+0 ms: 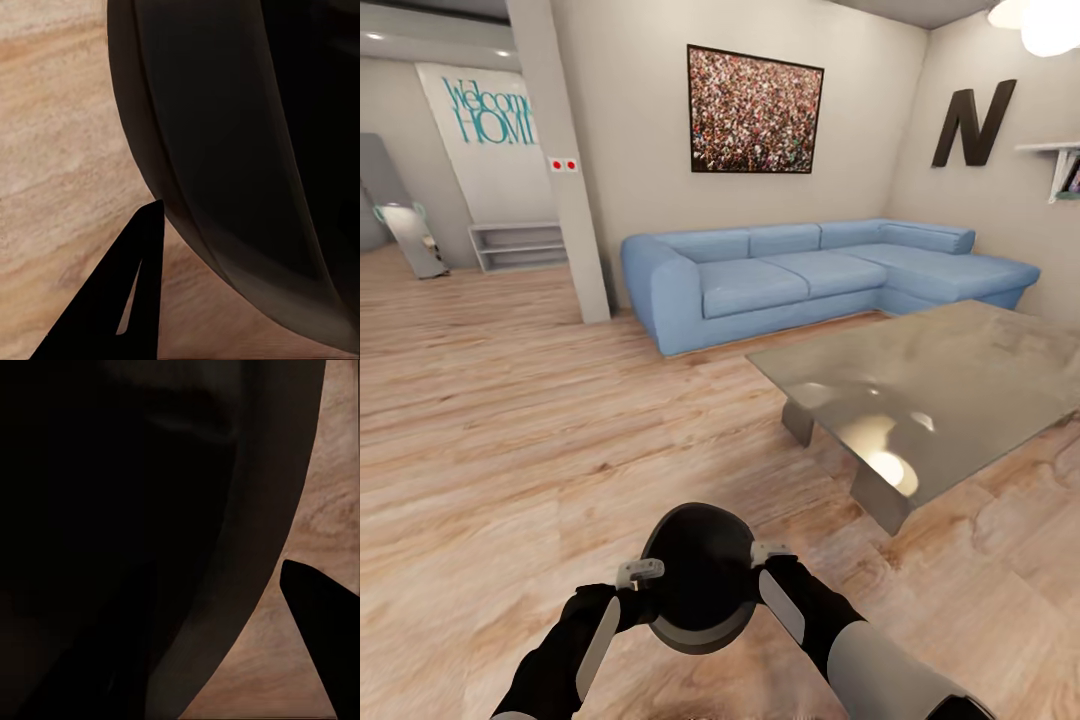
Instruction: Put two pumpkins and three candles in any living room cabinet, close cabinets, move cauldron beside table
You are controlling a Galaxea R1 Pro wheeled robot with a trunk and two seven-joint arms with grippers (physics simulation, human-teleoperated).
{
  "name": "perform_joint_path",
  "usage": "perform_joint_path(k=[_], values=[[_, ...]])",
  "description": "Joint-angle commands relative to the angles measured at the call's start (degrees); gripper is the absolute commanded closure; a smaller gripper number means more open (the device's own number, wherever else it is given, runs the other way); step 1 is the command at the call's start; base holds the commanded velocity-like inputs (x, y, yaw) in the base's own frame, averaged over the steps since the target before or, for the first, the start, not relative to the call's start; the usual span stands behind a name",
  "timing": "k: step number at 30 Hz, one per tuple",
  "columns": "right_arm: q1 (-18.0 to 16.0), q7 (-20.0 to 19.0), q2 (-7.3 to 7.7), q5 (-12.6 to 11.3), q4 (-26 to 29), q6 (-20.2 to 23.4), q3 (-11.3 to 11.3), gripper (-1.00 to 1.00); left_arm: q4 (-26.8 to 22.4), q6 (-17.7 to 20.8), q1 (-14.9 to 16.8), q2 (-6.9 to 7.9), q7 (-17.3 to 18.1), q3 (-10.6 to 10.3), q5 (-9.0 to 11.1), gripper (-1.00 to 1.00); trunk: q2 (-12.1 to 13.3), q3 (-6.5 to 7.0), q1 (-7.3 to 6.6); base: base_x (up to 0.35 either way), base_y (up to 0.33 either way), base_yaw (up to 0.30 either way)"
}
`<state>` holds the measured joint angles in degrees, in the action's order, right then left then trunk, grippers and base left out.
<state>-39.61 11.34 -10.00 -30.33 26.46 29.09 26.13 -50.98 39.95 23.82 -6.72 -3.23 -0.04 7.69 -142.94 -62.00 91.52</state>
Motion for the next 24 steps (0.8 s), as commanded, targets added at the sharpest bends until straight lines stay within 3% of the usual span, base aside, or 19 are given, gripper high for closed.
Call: perform_joint_path(k=[1,13,24], values=[[0.0,-0.2,0.00,-0.2,0.2,-0.2,0.1,1.00,0.0,0.0,0.0,0.13,0.2,0.1,2.0,1.00,0.0,0.01,-0.01,-0.094,0.224,-0.280],[-0.1,-0.2,0.00,-0.2,0.2,-0.3,0.1,1.00,0.0,0.0,0.0,0.13,0.2,0.1,2.0,1.00,0.0,0.01,-0.01,-0.029,0.256,-0.280],[0.0,-0.3,0.00,-0.2,0.2,-2.1,0.2,1.00,0.0,0.0,0.0,0.13,0.2,0.1,2.0,1.00,0.0,0.01,-0.01,0.078,0.284,-0.280]])
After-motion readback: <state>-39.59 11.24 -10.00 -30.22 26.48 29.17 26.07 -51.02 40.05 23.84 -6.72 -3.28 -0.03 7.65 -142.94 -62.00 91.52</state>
